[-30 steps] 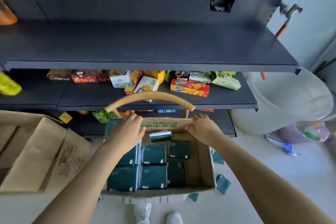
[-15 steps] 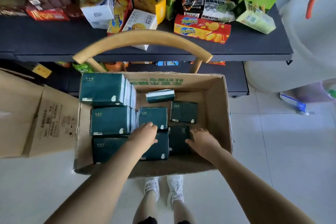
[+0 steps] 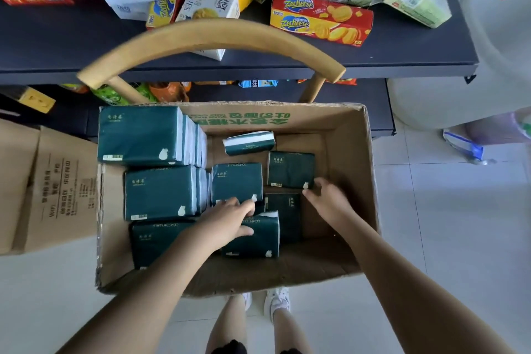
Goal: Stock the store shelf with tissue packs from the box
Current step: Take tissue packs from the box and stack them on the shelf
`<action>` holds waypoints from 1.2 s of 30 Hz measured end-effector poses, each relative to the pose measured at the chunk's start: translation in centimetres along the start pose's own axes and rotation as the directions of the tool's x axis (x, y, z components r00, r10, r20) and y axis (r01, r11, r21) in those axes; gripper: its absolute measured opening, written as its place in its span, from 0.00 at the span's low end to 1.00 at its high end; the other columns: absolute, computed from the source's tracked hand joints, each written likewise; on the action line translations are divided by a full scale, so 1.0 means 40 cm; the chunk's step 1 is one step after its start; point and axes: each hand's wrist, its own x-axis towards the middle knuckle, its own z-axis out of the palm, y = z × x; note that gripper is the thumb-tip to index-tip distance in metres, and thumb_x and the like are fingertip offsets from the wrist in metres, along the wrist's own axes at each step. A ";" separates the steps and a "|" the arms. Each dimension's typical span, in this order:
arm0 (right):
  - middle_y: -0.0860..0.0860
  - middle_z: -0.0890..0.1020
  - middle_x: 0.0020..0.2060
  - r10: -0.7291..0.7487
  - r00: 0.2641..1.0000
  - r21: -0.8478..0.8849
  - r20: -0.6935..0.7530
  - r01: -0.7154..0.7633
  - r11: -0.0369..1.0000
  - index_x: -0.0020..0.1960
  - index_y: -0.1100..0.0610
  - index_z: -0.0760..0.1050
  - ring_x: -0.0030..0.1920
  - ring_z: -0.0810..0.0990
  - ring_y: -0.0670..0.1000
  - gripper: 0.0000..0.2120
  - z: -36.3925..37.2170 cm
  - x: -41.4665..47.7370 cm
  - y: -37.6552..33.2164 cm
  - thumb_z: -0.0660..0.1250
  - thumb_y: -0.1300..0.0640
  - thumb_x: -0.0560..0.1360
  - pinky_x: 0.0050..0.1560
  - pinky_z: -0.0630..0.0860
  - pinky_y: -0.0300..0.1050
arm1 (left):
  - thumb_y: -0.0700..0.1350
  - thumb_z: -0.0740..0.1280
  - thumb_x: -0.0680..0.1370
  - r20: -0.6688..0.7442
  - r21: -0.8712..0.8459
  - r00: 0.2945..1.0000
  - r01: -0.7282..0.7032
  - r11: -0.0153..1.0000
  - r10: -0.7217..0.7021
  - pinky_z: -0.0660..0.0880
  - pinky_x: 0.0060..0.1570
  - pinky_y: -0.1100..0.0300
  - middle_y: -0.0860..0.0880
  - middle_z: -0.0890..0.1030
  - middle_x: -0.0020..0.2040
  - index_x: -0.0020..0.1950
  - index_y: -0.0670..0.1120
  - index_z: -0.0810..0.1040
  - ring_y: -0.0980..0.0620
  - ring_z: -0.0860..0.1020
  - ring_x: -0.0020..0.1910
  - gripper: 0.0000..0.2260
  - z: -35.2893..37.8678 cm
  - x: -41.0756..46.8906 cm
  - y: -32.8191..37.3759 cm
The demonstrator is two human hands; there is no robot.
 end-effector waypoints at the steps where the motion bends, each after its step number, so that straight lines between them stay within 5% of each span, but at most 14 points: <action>1: 0.53 0.76 0.58 0.026 1.000 0.052 -0.010 -0.025 0.998 0.74 0.57 0.59 0.53 0.77 0.51 0.26 0.000 0.020 -0.003 0.60 0.50 0.80 0.45 0.73 0.41 | 0.55 0.62 0.79 0.009 -0.031 1.000 -0.011 0.999 0.012 0.72 0.53 0.54 0.47 0.72 0.59 0.63 0.49 0.65 0.48 0.73 0.54 0.16 -0.007 -0.003 0.001; 5: 0.55 0.75 0.64 0.135 0.990 0.258 -0.051 -0.117 0.959 0.73 0.58 0.61 0.66 0.72 0.54 0.29 0.015 0.105 -0.009 0.64 0.49 0.77 0.57 0.69 0.44 | 0.54 0.63 0.78 -0.143 -0.228 0.989 -0.007 0.974 -0.026 0.72 0.48 0.57 0.50 0.76 0.56 0.64 0.49 0.66 0.52 0.75 0.49 0.17 -0.020 0.006 -0.001; 9: 0.57 0.76 0.63 0.151 0.983 0.317 -0.108 -0.110 0.942 0.70 0.62 0.63 0.63 0.75 0.57 0.32 0.056 0.155 -0.004 0.71 0.51 0.73 0.60 0.72 0.45 | 0.54 0.70 0.73 -0.198 -0.466 0.954 0.112 0.878 -0.227 0.71 0.49 0.59 0.52 0.77 0.55 0.60 0.47 0.71 0.54 0.75 0.51 0.20 -0.024 0.028 -0.014; 13: 0.57 0.79 0.58 0.153 0.981 0.396 -0.123 -0.093 0.914 0.62 0.63 0.71 0.53 0.79 0.53 0.22 0.087 0.185 0.004 0.73 0.60 0.71 0.48 0.71 0.41 | 0.52 0.73 0.71 -0.171 -0.550 0.926 0.193 0.812 -0.336 0.69 0.46 0.61 0.53 0.78 0.54 0.59 0.48 0.74 0.54 0.75 0.51 0.19 -0.013 0.045 -0.023; 17: 0.58 0.81 0.55 0.186 0.979 0.504 -0.083 -0.120 0.855 0.57 0.63 0.76 0.53 0.80 0.56 0.20 0.085 0.195 0.009 0.76 0.59 0.68 0.53 0.76 0.46 | 0.43 0.72 0.70 -0.127 -0.738 0.899 0.196 0.646 -0.418 0.73 0.48 0.60 0.54 0.79 0.52 0.58 0.48 0.76 0.54 0.77 0.50 0.17 -0.018 0.031 -0.012; 27: 0.56 0.82 0.48 -0.006 0.969 0.394 -0.249 0.107 0.913 0.55 0.62 0.75 0.44 0.79 0.53 0.20 -0.157 -0.069 -0.061 0.74 0.51 0.70 0.44 0.76 0.47 | 0.43 0.75 0.71 -0.286 -0.922 0.820 -0.093 0.377 -0.497 0.72 0.42 0.64 0.51 0.78 0.48 0.49 0.48 0.73 0.57 0.77 0.45 0.12 -0.184 -0.194 0.104; 31: 0.54 0.80 0.40 -0.158 0.931 0.342 -0.330 0.274 0.899 0.48 0.63 0.77 0.38 0.76 0.50 0.15 -0.323 -0.224 -0.160 0.73 0.51 0.70 0.31 0.68 0.42 | 0.45 0.74 0.71 -0.432 -0.893 0.714 -0.256 0.370 -0.551 0.73 0.49 0.60 0.51 0.80 0.50 0.53 0.48 0.76 0.52 0.78 0.50 0.14 -0.327 -0.339 0.170; 36: 0.54 0.77 0.34 -0.296 0.854 0.350 -0.428 0.459 0.817 0.38 0.60 0.73 0.35 0.74 0.52 0.14 -0.528 -0.427 -0.283 0.73 0.51 0.70 0.33 0.67 0.44 | 0.43 0.73 0.72 -0.611 -0.789 0.552 -0.477 0.387 -0.567 0.71 0.39 0.65 0.52 0.80 0.45 0.52 0.47 0.76 0.57 0.78 0.43 0.11 -0.513 -0.520 0.255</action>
